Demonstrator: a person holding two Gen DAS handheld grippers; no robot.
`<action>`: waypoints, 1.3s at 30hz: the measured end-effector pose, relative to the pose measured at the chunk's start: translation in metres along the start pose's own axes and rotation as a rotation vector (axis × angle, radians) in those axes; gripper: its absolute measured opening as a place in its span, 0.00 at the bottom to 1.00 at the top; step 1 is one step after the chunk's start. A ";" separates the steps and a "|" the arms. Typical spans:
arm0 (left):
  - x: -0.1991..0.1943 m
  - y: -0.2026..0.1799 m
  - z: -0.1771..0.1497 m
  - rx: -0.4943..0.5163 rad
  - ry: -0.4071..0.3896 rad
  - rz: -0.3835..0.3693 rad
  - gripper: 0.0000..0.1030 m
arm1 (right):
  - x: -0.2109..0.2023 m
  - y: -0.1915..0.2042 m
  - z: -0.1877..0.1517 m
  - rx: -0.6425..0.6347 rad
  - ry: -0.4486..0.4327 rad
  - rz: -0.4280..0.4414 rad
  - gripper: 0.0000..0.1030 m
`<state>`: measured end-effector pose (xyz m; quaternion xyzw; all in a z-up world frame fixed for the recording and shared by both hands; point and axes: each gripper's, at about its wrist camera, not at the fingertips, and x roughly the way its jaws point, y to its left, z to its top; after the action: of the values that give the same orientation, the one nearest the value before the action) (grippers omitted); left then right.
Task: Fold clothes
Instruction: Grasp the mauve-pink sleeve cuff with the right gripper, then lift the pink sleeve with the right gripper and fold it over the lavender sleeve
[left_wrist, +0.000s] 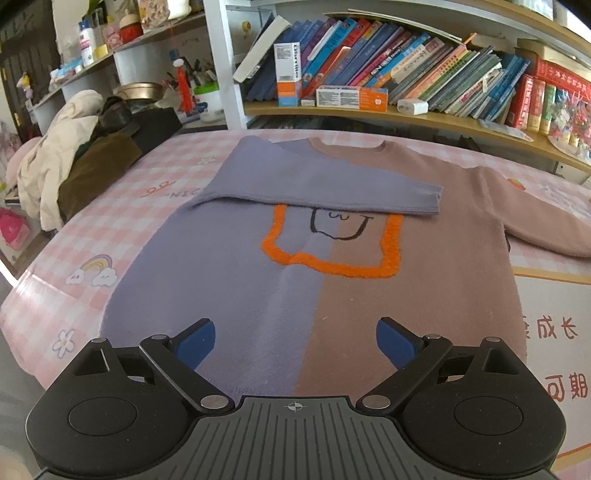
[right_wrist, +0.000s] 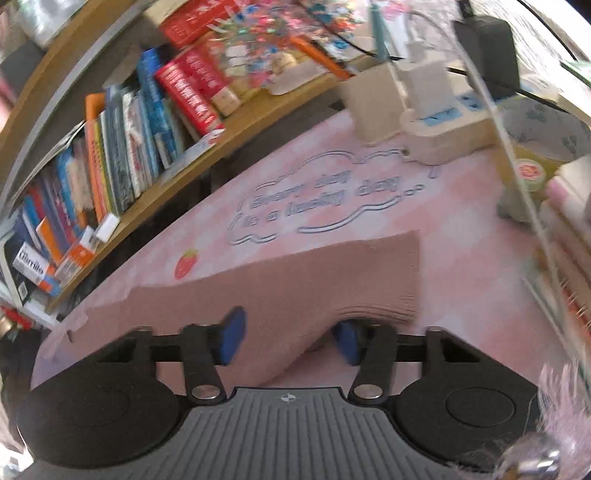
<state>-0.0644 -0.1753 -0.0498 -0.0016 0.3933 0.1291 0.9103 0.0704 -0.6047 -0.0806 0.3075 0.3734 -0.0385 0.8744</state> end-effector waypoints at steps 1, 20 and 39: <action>0.000 0.001 0.000 -0.006 0.001 -0.002 0.93 | 0.000 -0.002 0.001 -0.003 0.008 -0.008 0.23; -0.002 0.007 -0.006 -0.028 0.012 -0.100 0.93 | -0.037 0.046 0.014 -0.106 -0.062 0.091 0.05; 0.009 0.066 0.024 0.116 -0.128 -0.254 0.93 | -0.047 0.213 -0.013 -0.248 -0.121 0.230 0.05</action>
<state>-0.0566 -0.1072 -0.0333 0.0094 0.3380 -0.0100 0.9411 0.0919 -0.4331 0.0523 0.2349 0.2843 0.0898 0.9252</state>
